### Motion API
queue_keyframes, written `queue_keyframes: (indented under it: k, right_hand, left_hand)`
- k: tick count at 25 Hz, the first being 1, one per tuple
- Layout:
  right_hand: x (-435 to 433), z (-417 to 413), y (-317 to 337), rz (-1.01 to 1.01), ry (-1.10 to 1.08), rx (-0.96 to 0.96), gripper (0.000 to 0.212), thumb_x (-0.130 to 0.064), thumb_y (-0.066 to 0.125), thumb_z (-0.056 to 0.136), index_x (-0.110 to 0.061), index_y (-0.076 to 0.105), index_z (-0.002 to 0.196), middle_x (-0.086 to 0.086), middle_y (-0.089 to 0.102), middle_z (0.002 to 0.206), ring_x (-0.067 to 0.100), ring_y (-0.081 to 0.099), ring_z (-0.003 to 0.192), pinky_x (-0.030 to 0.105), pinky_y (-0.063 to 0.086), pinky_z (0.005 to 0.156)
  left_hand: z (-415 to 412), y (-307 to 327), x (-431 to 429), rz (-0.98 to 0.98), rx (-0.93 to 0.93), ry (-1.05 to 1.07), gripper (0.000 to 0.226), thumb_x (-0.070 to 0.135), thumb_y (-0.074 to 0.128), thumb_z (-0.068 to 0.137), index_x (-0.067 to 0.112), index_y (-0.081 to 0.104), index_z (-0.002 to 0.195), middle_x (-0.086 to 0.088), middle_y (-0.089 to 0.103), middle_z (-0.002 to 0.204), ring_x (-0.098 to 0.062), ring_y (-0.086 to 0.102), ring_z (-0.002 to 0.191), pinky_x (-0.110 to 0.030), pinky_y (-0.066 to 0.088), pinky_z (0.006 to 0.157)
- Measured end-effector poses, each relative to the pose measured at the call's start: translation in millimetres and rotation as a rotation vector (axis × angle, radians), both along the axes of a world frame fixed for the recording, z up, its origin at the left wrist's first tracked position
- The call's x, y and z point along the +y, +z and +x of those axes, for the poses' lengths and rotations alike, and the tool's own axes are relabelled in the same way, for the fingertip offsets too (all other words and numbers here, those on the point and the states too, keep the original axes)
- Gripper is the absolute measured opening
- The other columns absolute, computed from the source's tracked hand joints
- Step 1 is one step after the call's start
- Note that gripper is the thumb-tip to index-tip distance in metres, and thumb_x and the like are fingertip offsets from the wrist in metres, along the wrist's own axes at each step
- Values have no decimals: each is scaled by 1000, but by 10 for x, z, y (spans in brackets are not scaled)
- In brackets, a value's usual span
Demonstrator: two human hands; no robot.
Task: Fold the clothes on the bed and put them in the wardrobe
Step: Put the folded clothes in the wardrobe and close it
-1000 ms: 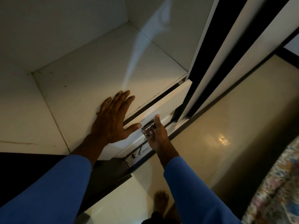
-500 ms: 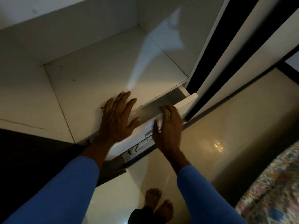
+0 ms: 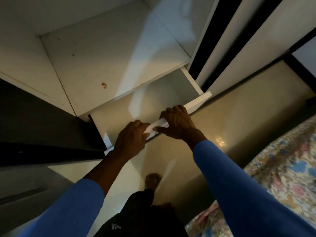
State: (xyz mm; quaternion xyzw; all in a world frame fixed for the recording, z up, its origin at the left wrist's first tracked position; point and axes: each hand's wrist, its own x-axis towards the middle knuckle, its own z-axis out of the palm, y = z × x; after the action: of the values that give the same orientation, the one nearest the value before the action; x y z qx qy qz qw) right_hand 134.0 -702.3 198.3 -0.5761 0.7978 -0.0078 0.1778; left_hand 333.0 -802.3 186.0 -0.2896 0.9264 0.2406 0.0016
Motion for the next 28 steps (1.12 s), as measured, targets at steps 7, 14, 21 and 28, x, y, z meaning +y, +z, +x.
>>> queue_keyframes:
  k: [7, 14, 21, 28]
  right_hand:
    - [994, 387, -9, 52, -58, 32, 64, -72, 56, 90, -23, 60, 131, 3, 62, 128, 28, 54, 124, 50, 23, 122]
    - [1444, 710, 178, 66, -137, 9, 80, -62, 61, 92, -20, 37, 156, 6, 41, 159, 33, 25, 154, 55, 17, 126]
    - [2553, 1139, 656, -497, -855, -319, 73, -48, 66, 95, -21, 36, 156, 9, 37, 160, 26, 34, 147, 46, 34, 119]
    - [4462, 1030, 985, -691, -1436, -416, 51, -41, 67, 98, -19, 55, 141, 8, 51, 142, 26, 51, 133, 42, 45, 108]
  left_hand:
    - [204, 110, 902, 160, -91, -11, 44, 28, 67, 98, 13, 61, 139, -13, 63, 122, -31, 61, 114, -41, 53, 92]
    - [333, 390, 1179, 274, -257, -200, 74, 43, 63, 99, 12, 31, 159, -14, 42, 155, -33, 43, 142, -44, 40, 113]
    - [15, 999, 1603, 19, 128, -479, 75, 66, 44, 96, 20, 36, 155, -6, 39, 158, -27, 46, 139, -48, 46, 108]
    - [-1062, 1322, 3172, 258, 145, -780, 64, 55, 58, 98, 19, 48, 150, -4, 50, 151, -19, 47, 139, -34, 39, 114]
